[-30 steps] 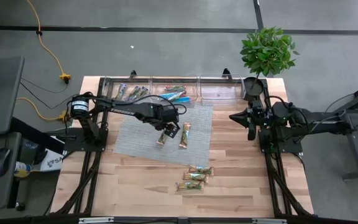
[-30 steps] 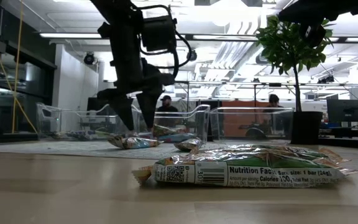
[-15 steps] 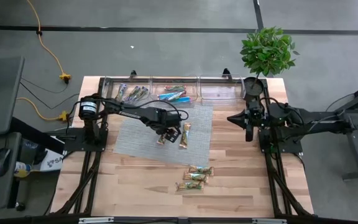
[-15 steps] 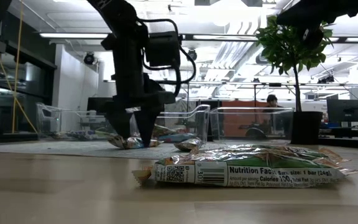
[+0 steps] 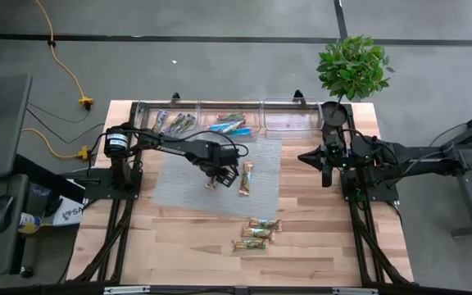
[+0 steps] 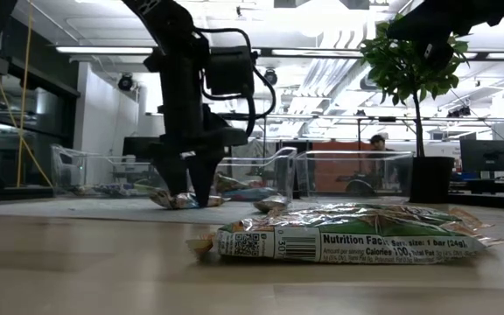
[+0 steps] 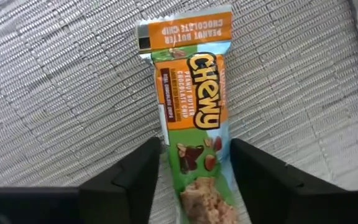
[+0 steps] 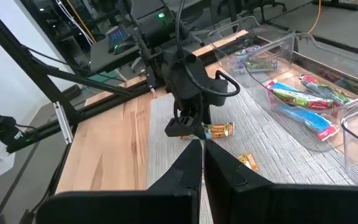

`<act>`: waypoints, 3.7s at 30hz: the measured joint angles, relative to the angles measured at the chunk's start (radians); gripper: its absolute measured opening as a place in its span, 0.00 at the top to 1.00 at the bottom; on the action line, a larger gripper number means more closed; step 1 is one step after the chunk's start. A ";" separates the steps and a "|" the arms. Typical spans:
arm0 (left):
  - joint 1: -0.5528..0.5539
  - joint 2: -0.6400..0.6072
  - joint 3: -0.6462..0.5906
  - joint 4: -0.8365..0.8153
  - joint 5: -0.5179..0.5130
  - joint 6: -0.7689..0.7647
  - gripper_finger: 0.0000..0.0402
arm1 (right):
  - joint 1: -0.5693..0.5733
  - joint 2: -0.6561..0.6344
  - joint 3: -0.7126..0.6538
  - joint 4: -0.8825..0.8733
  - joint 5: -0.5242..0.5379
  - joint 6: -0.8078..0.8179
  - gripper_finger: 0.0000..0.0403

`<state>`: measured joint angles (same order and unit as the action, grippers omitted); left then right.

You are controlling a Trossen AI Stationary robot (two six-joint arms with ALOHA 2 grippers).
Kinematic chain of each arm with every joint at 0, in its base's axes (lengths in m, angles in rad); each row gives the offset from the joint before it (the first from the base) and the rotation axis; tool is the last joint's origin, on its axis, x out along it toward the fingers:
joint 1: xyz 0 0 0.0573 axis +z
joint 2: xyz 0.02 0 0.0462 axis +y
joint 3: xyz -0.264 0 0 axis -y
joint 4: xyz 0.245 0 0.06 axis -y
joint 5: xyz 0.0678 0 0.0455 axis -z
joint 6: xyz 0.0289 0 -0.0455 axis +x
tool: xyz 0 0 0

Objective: Pick and place Granola Bars by type
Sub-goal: Put the yellow granola bar into the right transparent bin

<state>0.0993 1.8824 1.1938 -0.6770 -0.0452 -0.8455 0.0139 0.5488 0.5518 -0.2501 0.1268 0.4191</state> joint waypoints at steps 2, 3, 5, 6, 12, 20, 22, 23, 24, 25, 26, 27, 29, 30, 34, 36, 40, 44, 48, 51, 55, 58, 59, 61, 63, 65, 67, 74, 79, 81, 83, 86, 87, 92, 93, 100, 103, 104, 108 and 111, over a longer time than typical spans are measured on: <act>-0.001 0.000 0.000 0.008 0.018 0.003 0.58 | 0.000 0.000 0.000 0.000 0.000 0.000 1.00; -0.001 0.000 0.000 0.008 0.025 0.003 0.61 | 0.000 0.000 0.000 0.000 0.000 0.000 1.00; 0.001 0.000 0.000 0.014 0.050 0.003 0.65 | 0.000 0.000 0.000 0.000 0.001 0.000 1.00; 0.001 0.001 0.005 0.013 0.063 0.003 0.67 | 0.000 0.000 0.000 0.000 0.001 0.000 1.00; -0.003 0.007 0.107 -0.030 0.099 0.034 0.75 | 0.000 0.000 0.000 0.000 0.001 0.000 1.00; 0.004 0.005 0.397 -0.172 -0.054 0.133 0.76 | 0.000 0.000 0.000 0.000 0.001 0.000 1.00; 0.016 0.005 0.482 -0.166 -0.115 0.181 0.76 | 0.000 0.000 0.000 0.000 0.001 0.000 1.00; 0.027 0.004 0.521 -0.155 -0.144 0.208 0.76 | 0.000 0.000 0.000 0.000 0.001 0.000 1.00; 0.040 0.003 0.556 -0.143 -0.168 0.235 0.76 | 0.000 0.000 0.000 0.000 0.001 0.001 1.00; 0.057 0.003 0.587 -0.131 -0.182 0.258 0.76 | 0.000 0.000 0.000 0.000 0.001 0.001 1.00; 0.076 0.003 0.616 -0.120 -0.189 0.275 0.76 | 0.000 0.000 0.000 0.000 -0.001 0.001 1.00; 0.097 0.003 0.640 -0.107 -0.191 0.290 0.76 | 0.000 0.000 0.000 0.000 -0.002 0.002 1.00; 0.142 0.003 0.675 -0.075 -0.181 0.301 0.76 | 0.000 0.000 0.000 0.000 -0.002 0.002 1.00; 0.167 0.002 0.684 -0.050 -0.166 0.301 0.77 | 0.000 0.000 0.000 0.000 -0.002 0.001 1.00; 0.260 0.034 0.685 0.078 -0.058 0.265 0.77 | 0.000 0.000 0.000 0.000 -0.002 0.000 1.00; 0.291 0.075 0.685 0.135 0.009 0.232 0.77 | 0.000 0.000 0.000 0.000 -0.001 0.000 1.00; 0.316 0.188 0.728 0.211 0.119 0.177 0.77 | 0.000 0.001 0.000 0.003 0.005 -0.005 1.00; 0.320 0.327 0.853 0.197 0.144 0.166 0.77 | 0.000 0.001 0.000 0.008 0.005 -0.008 1.00; 0.320 0.426 1.005 0.158 0.139 0.167 0.77 | 0.000 0.001 0.000 0.008 0.005 -0.003 1.00; 0.320 0.473 1.103 0.100 0.090 0.200 0.77 | 0.000 0.001 0.000 0.010 0.005 0.001 1.00; 0.320 0.489 1.138 0.082 0.056 0.253 0.77 | 0.000 0.001 0.000 0.013 0.005 0.002 1.00; 0.320 0.491 1.138 0.061 0.064 0.277 0.77 | 0.000 0.001 0.000 0.014 0.005 0.002 1.00; 0.320 0.491 1.138 0.053 0.056 0.288 0.76 | 0.000 0.001 0.000 0.015 0.005 0.002 1.00; 0.320 0.491 1.138 0.040 0.036 0.316 0.76 | 0.000 0.001 0.000 0.015 0.005 0.001 1.00; 0.320 0.491 1.138 0.037 0.035 0.353 0.76 | 0.000 0.001 0.000 0.015 0.005 0.000 1.00; 0.320 0.491 1.138 0.041 0.034 0.370 0.76 | 0.000 0.001 0.000 0.014 0.005 0.000 1.00; 0.320 0.491 1.138 0.052 0.034 0.371 0.76 | 0.000 0.001 0.000 0.014 0.005 0.000 1.00; 0.320 0.491 1.137 0.089 0.061 0.397 0.76 | 0.000 0.001 0.000 0.015 0.005 0.002 1.00; 0.320 0.491 1.136 0.092 0.077 0.430 0.65 | 0.000 0.001 0.000 0.029 0.005 0.002 1.00; 0.320 0.491 1.136 0.092 0.080 0.431 0.59 | 0.000 0.001 0.000 0.031 0.005 0.003 1.00; 0.320 0.491 1.136 0.101 0.074 0.439 0.53 | 0.000 0.001 0.000 0.031 0.005 0.007 1.00; 0.320 0.490 1.136 0.113 0.080 0.449 0.46 | 0.000 0.001 0.000 0.031 0.005 0.009 1.00; 0.322 0.487 1.136 0.110 0.104 0.449 0.44 | 0.000 0.001 0.000 0.031 0.005 0.009 1.00; 0.335 0.431 1.135 0.104 0.302 0.460 0.42 | 0.000 0.001 0.000 0.031 0.005 0.010 1.00; 0.334 0.410 1.135 0.093 0.326 0.472 0.42 | 0.000 0.001 0.000 0.031 0.005 0.010 1.00; 0.332 0.249 1.136 -0.131 0.270 0.635 0.42 | 0.000 0.001 0.000 0.031 0.005 0.014 1.00; 0.321 0.183 1.136 -0.245 0.226 0.699 0.45 | 0.000 0.001 0.000 0.031 0.008 0.010 1.00; 0.319 0.162 1.136 -0.283 0.212 0.718 0.47 | 0.000 0.001 0.000 0.031 0.012 0.009 1.00; 0.305 0.089 1.134 -0.370 0.219 0.777 0.60 | 0.000 0.001 0.000 0.031 0.021 0.000 1.00; 0.298 0.038 1.134 -0.439 0.218 0.810 0.74 | 0.000 0.001 0.000 0.031 0.021 -0.005 1.00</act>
<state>0.3977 1.9208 2.3280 -1.1163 0.1733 -0.0353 0.0139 0.5495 0.5518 -0.2195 0.1475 0.4137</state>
